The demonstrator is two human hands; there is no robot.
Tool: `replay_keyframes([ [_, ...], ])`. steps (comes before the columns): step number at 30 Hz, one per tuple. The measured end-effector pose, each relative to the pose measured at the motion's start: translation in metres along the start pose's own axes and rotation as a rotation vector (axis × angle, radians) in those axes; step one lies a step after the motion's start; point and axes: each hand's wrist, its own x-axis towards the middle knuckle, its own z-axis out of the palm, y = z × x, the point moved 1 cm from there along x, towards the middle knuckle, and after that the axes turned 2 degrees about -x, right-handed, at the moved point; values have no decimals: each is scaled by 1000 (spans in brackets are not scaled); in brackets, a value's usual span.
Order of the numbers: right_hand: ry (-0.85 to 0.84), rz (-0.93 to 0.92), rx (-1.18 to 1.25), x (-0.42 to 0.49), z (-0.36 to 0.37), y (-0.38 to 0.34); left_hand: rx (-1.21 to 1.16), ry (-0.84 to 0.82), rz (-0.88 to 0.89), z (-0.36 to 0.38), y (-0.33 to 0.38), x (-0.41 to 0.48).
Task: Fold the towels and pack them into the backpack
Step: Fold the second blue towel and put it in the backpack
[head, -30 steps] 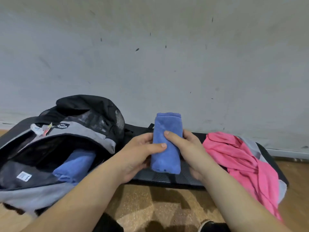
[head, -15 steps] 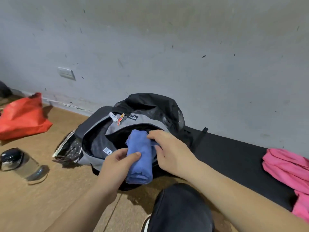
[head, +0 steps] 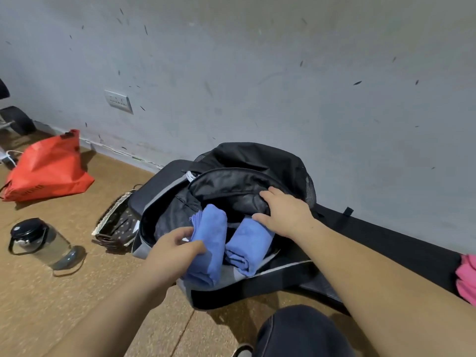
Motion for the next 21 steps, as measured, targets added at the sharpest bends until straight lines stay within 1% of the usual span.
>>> replay_keyframes([
  [3, 37, 22, 32, 15, 2, 3, -18, 55, 3, -3, -3, 12],
  [6, 136, 37, 118, 26, -9, 4, -91, 92, 20, -4, 3, 28],
  [10, 236, 56, 230, 32, -26, 2, -19, -16, 17, 12, 20, 57],
  [12, 256, 82, 279, 32, -29, 2, 9, -91, 26, 22, 22, 67],
  [14, 202, 86, 286, 32, -25, 5, 39, -111, 70, 30, 17, 75],
  [15, 146, 75, 275, 32, -21, 6, 62, -78, 104, 32, 13, 77],
  [18, 4, 13, 257, 27, -3, 5, 170, 110, 225, 33, 8, 80],
  [20, -48, -3, 254, 22, 1, 4, 209, 160, 260, 31, 9, 75],
  [21, -43, -7, 268, 20, -1, 4, 209, 173, 259, 28, 10, 71],
])
